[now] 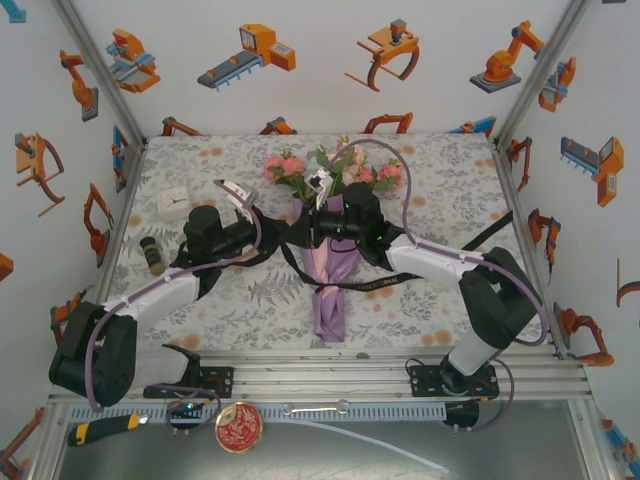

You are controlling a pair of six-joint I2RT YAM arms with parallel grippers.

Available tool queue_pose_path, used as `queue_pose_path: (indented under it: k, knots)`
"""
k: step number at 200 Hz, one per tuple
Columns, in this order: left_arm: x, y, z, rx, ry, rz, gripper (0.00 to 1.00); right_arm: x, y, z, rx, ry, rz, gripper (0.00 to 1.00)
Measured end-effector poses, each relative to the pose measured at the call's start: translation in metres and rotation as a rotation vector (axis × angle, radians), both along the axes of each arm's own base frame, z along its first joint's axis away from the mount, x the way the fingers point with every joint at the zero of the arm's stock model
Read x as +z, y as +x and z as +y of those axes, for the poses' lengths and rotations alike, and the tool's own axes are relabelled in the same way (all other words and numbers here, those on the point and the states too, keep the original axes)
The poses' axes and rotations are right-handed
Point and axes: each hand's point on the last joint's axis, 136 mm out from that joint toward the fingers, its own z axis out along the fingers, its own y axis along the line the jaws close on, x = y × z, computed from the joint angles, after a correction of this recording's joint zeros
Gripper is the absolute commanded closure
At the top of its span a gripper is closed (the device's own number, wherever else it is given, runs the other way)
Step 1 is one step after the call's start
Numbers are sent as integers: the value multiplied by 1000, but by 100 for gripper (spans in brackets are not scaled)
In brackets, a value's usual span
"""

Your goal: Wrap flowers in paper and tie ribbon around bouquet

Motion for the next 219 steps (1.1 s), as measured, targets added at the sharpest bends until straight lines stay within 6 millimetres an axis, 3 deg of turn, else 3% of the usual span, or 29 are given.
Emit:
queue_pose_path:
  k: [29,46,65,81,102,122,149,189,219]
  knots:
    - [15,-11,-1,-9,-57,4,94,-1,13,-33,-98,-69,0,62]
    - [17,-15,-1,-10,-58,10,94,8,25,-75,-187,-132,-54,57]
    - [17,-19,-1,-12,-51,22,94,13,37,-136,-294,-268,-186,54]
    - [15,-21,-2,-15,-44,34,94,-7,37,-183,-314,-483,-292,52]
    - [8,-23,-3,-17,-29,62,94,-70,22,-222,-194,-807,-297,50]
    - [4,-23,-3,-17,-20,76,94,-124,5,-249,-49,-976,-186,49]
    - [1,-24,-3,-17,-13,89,94,-164,-2,-278,49,-1102,-56,48]
    - [2,-24,-1,-7,-9,87,94,-184,10,-296,126,-1176,47,50]
    - [2,-24,-1,-2,-4,86,94,-191,6,-299,164,-1185,81,52]
